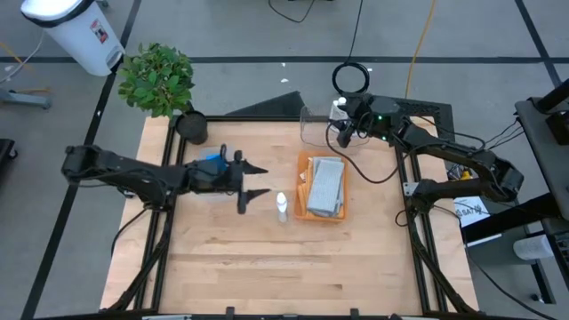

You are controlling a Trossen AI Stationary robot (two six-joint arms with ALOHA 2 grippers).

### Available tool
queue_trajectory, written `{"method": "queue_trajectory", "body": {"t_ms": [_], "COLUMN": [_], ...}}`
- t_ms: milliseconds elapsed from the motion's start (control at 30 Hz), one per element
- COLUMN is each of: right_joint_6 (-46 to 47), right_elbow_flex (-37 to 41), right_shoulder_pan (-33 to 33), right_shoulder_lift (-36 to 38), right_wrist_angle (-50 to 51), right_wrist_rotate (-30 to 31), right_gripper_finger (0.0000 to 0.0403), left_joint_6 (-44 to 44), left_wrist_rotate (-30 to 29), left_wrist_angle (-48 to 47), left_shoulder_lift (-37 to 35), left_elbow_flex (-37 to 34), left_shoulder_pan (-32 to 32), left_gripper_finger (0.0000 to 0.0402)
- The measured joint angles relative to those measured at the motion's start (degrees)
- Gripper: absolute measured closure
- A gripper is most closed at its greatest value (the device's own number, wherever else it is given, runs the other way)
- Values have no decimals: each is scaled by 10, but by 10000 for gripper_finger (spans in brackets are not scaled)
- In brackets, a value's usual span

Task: Pick & Place Kitchen Items
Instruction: Put the white plastic restorer bottle into the transparent bin

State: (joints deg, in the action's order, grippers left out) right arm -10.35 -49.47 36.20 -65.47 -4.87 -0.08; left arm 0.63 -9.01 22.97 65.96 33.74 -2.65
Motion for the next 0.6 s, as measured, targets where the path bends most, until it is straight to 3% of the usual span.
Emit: {"method": "queue_trajectory", "body": {"t_ms": [233,600], "right_joint_6": [1,2], "right_elbow_flex": [0,0], "right_shoulder_pan": [-11,-37], "right_shoulder_lift": [0,0], "right_wrist_angle": [0,0], "right_wrist_rotate": [0,0], "right_gripper_finger": [179,179], "left_joint_6": [-56,17], "left_wrist_rotate": [82,58], "left_wrist_angle": [133,151], "left_shoulder_lift": [58,231], "left_elbow_flex": [-94,-43], "left_shoulder_pan": [22,24], "left_gripper_finger": [124,124]}}
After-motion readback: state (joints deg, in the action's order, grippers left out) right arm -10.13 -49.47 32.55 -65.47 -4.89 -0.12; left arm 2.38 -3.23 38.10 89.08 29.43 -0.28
